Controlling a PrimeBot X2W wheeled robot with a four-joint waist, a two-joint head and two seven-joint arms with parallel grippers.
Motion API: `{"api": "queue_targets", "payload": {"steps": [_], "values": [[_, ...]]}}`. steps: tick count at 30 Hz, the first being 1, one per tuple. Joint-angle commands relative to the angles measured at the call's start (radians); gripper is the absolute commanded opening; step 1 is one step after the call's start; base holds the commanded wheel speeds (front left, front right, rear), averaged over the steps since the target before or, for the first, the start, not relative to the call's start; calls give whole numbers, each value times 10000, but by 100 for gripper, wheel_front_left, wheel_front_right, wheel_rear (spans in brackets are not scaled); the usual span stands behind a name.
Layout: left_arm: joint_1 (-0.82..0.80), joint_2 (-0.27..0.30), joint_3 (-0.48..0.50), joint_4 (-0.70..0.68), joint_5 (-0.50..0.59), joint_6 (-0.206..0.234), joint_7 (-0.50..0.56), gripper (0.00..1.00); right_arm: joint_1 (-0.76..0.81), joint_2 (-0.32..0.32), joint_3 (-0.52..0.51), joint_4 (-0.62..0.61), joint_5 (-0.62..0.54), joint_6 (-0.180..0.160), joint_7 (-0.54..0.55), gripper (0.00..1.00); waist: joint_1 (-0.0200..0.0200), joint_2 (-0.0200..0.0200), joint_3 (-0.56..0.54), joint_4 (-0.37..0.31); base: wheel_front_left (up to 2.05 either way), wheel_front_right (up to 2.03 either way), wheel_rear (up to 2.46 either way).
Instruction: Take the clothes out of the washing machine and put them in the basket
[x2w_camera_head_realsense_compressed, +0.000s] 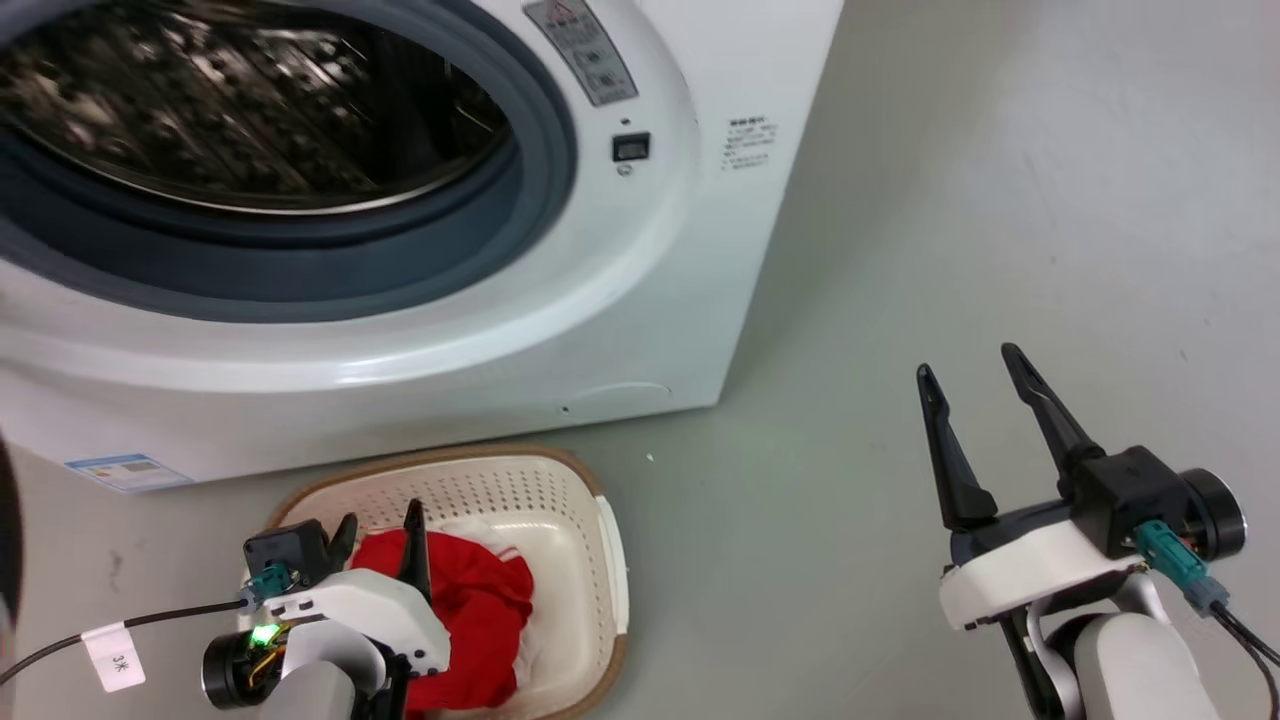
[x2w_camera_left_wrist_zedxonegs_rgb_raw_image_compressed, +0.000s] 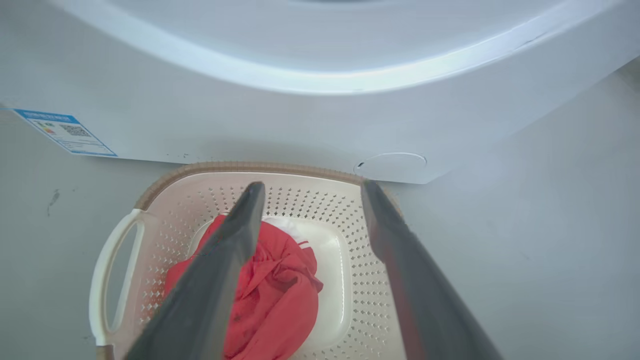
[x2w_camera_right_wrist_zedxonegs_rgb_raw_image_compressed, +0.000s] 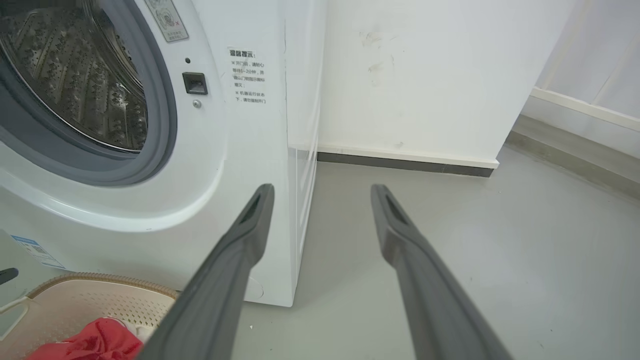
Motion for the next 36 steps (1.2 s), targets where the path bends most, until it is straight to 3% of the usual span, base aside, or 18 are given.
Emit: {"api": "queue_targets", "payload": {"steps": [1, 15, 28, 36], "values": [[213, -68, 67, -298, 209, -56, -21, 100, 233, 5, -107, -113, -84, -9, 102, 100, 2, -1, -691, 585, 0, 0, 0], [1577, -391, 322, -5089, 2216, -17, -23, 100, 1286, 5, -783, -573, -234, -9, 629, 100, 2, -1, -2174, 1406, 0, 0, 0], [2772, 30, 120, -7242, 2888, 184, 185, 100, 1897, 7, -909, -817, -143, -9, 802, 100, 2, -1, -2852, 1785, 0, 0, 0], [3311, 59, 156, -7635, 2681, 312, 645, 100, 2081, 7, -886, -989, -144, -11, 885, 100, 2, -1, -2974, 1832, 0, 0, 0]]}}
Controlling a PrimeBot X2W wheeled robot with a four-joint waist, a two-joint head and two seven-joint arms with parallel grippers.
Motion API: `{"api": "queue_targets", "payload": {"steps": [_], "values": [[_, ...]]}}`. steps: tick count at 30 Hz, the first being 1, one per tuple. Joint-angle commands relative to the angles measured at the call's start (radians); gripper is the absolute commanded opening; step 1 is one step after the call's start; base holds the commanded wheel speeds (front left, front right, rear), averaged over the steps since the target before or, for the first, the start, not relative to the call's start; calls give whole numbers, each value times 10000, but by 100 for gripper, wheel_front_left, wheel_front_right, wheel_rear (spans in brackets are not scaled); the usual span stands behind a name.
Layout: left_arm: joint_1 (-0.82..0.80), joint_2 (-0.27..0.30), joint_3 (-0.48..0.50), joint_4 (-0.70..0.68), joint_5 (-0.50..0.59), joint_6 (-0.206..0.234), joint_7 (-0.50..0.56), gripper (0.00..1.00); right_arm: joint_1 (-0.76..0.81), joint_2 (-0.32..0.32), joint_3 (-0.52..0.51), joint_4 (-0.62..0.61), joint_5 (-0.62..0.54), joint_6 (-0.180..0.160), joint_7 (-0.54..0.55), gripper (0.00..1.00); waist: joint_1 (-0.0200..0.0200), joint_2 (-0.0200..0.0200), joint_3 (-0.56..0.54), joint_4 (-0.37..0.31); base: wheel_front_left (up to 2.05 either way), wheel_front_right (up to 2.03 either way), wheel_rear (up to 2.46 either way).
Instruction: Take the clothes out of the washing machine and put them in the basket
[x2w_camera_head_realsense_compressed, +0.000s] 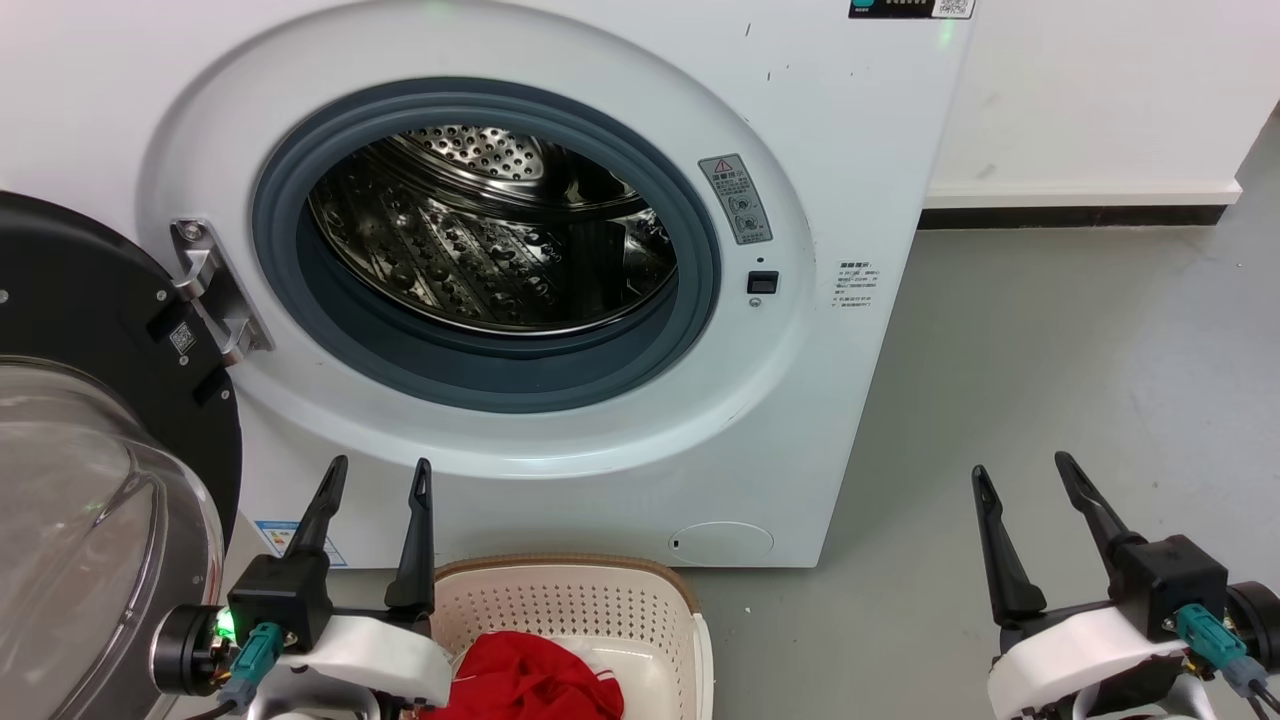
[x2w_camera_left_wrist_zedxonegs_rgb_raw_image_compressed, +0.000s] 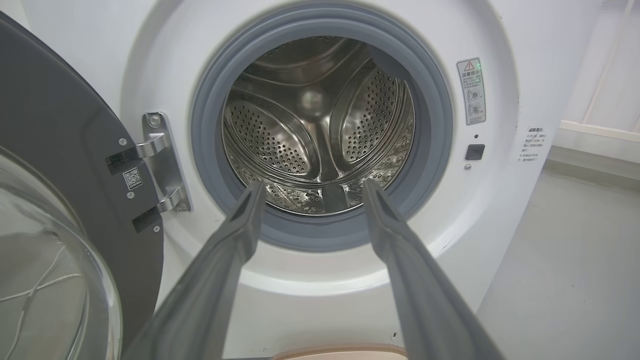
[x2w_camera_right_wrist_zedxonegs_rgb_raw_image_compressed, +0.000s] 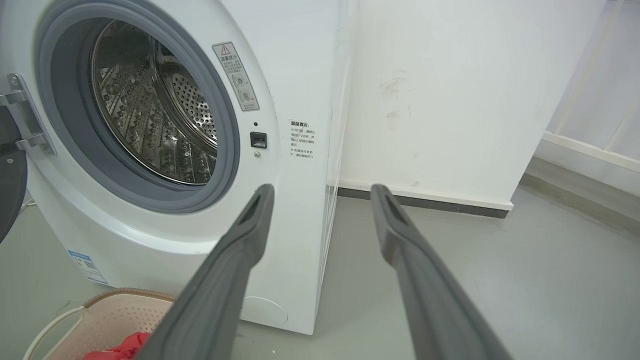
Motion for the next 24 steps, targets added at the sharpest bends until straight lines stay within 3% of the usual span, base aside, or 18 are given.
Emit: {"api": "queue_targets", "payload": {"steps": [1, 17, 18, 24], "values": [[109, 46, -3, -23, -50, 41, 23, 100, 149, 11, 8, -37, -38, -11, 6, 100, 1, -1, -3, -1, 0, 0, 0], [158, 198, 33, -92, -243, 161, 215, 100, 184, 11, 90, -52, 44, -11, 18, 100, 1, -1, 11, -27, 0, 0, 0], [45, 163, 45, -34, -212, 165, 215, 0, 108, 0, 89, -24, 39, 0, 26, 0, 1, -1, 10, -27, 0, 0, 0], [-8, 74, 203, 352, -955, 100, 451, 0, 162, -21, 124, 229, 930, 0, 48, 0, 1, -1, 18, -25, 0, 0, 0]]}}
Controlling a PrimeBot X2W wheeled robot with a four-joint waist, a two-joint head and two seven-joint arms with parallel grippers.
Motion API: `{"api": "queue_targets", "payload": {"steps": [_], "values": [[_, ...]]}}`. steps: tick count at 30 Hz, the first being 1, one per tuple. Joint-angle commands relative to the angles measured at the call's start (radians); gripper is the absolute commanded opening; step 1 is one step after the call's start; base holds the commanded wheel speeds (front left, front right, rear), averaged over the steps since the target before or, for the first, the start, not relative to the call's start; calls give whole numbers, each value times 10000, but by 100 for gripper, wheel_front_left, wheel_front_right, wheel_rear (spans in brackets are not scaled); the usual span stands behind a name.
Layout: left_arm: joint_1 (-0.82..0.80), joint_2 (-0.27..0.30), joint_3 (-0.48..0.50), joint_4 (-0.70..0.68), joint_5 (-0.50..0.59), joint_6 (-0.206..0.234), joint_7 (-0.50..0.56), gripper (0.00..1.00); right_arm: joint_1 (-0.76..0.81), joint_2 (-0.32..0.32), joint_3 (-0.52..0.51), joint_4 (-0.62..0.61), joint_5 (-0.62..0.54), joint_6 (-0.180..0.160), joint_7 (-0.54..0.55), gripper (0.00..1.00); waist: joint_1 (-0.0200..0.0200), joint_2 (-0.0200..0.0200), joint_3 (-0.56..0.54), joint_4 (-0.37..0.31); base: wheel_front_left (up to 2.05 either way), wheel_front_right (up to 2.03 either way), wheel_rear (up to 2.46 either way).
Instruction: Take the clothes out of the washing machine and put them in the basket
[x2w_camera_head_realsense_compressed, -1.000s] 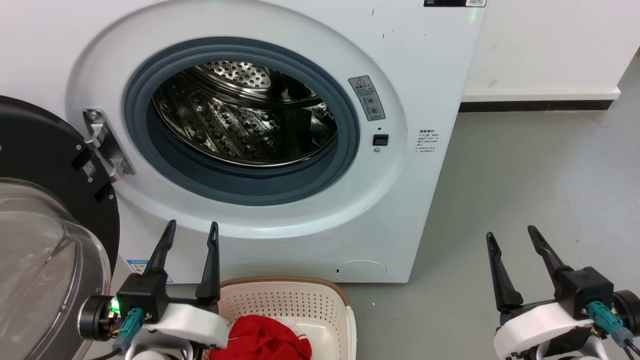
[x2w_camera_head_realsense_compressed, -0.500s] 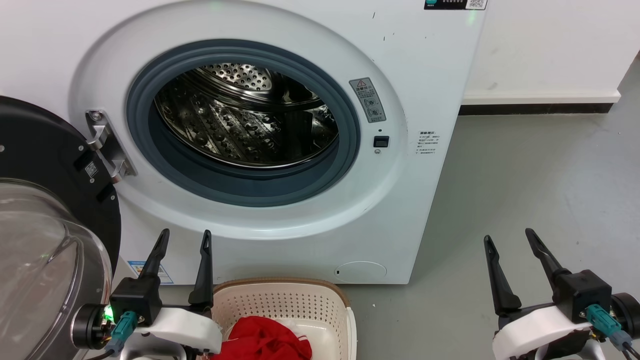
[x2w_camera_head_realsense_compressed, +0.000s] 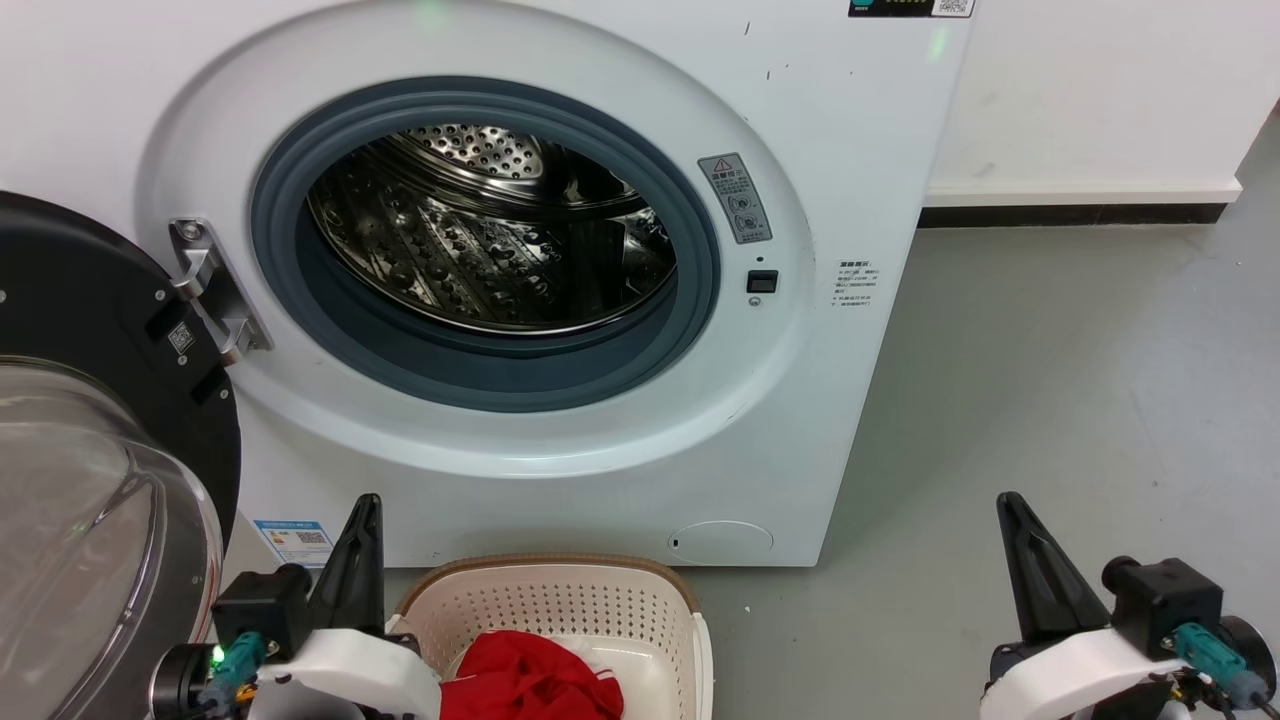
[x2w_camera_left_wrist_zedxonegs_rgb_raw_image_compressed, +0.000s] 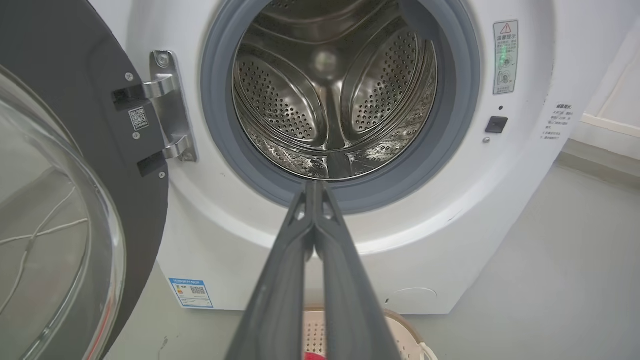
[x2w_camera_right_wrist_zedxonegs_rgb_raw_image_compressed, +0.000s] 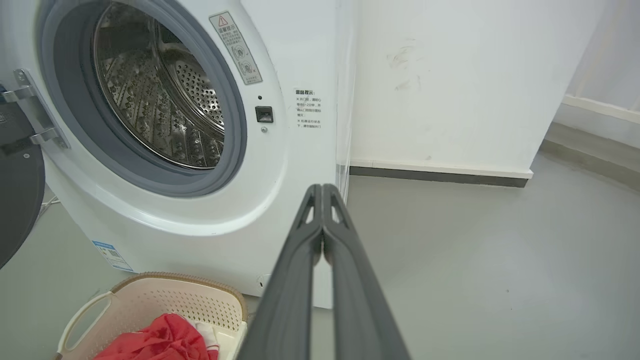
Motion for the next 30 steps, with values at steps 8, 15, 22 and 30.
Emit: {"api": "queue_targets", "payload": {"steps": [8, 15, 22, 30], "values": [[-307, -76, 251, 8, -1794, -188, 327, 0, -380, -135, -33, 167, 2154, -3, 146, 0, 0, -1, 15, 6, 0, 0, 0], [-377, -153, 379, 109, -3027, -291, 548, 0, -529, -197, -60, 386, 3583, -3, 244, 0, 0, -1, 27, 11, 0, 0, 0], [-459, -227, 513, 217, -4165, -388, 767, 0, -658, -244, -99, 578, 4890, -4, 344, 0, 0, -1, 39, 16, 0, 0, 0], [-542, -303, 652, 339, -5356, -491, 1003, 0, -804, -283, -153, 776, 6252, -5, 464, 0, 0, -1, 53, 21, 0, 0, 0]]}}
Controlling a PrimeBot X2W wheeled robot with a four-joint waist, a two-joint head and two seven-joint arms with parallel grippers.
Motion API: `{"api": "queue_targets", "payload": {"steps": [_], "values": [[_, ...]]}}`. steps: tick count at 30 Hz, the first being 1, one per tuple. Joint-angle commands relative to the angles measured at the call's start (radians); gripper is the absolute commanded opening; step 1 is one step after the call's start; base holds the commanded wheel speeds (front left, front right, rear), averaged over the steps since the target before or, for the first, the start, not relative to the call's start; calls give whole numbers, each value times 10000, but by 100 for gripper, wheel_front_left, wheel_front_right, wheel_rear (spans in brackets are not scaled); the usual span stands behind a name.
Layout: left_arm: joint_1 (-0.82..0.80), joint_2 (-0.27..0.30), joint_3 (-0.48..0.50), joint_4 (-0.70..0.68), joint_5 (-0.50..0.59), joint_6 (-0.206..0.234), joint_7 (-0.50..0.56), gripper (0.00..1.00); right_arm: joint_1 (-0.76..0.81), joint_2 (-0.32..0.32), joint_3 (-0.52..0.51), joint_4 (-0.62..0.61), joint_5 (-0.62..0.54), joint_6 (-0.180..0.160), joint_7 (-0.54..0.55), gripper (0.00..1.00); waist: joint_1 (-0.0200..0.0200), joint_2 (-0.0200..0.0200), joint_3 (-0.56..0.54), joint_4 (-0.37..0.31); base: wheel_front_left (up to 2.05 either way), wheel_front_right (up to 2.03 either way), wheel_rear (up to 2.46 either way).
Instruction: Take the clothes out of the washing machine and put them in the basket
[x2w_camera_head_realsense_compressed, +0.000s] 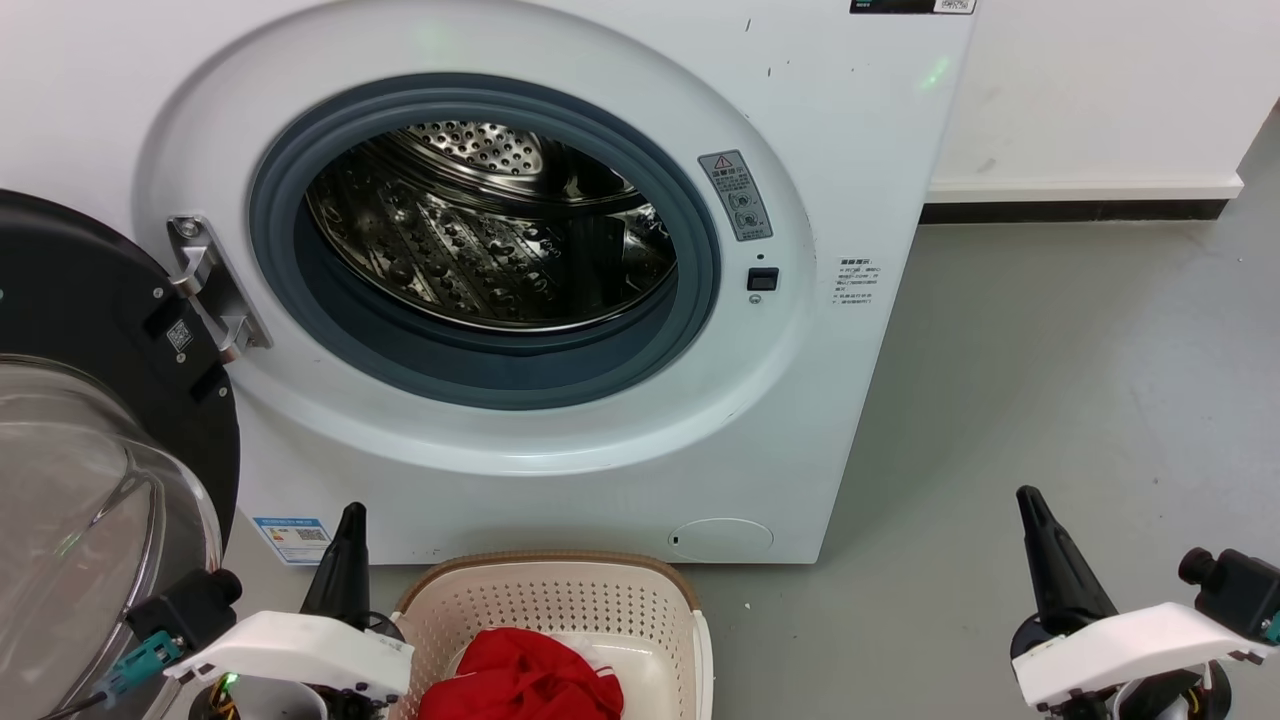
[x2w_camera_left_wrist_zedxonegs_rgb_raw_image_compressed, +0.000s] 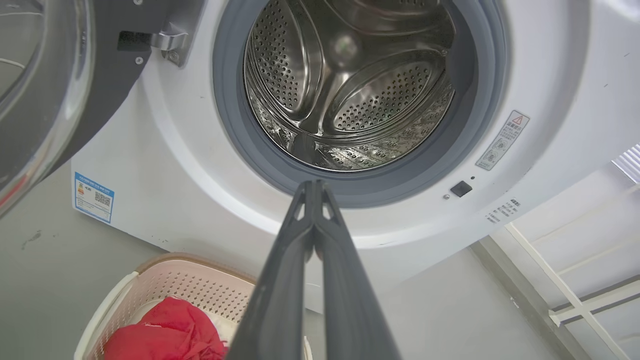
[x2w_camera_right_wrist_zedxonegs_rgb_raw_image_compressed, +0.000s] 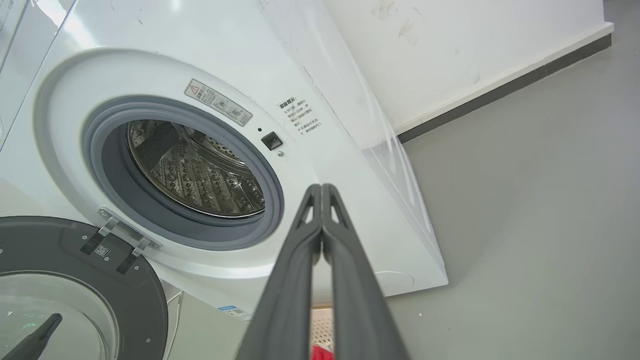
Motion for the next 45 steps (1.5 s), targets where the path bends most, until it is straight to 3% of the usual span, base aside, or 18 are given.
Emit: {"api": "queue_targets", "payload": {"steps": [1, 45], "values": [[-314, -13, 75, -79, -370, -65, 70, 0, -372, -94, -45, -55, 440, -3, 48, 0, 0, 0, 3, 1, 0, 0, 0], [-665, -336, 686, 450, -5302, -488, 1060, 0, -921, -135, -416, 807, 5961, -4, 660, 0, 0, 0, 78, 32, 0, 0, 0]]}}
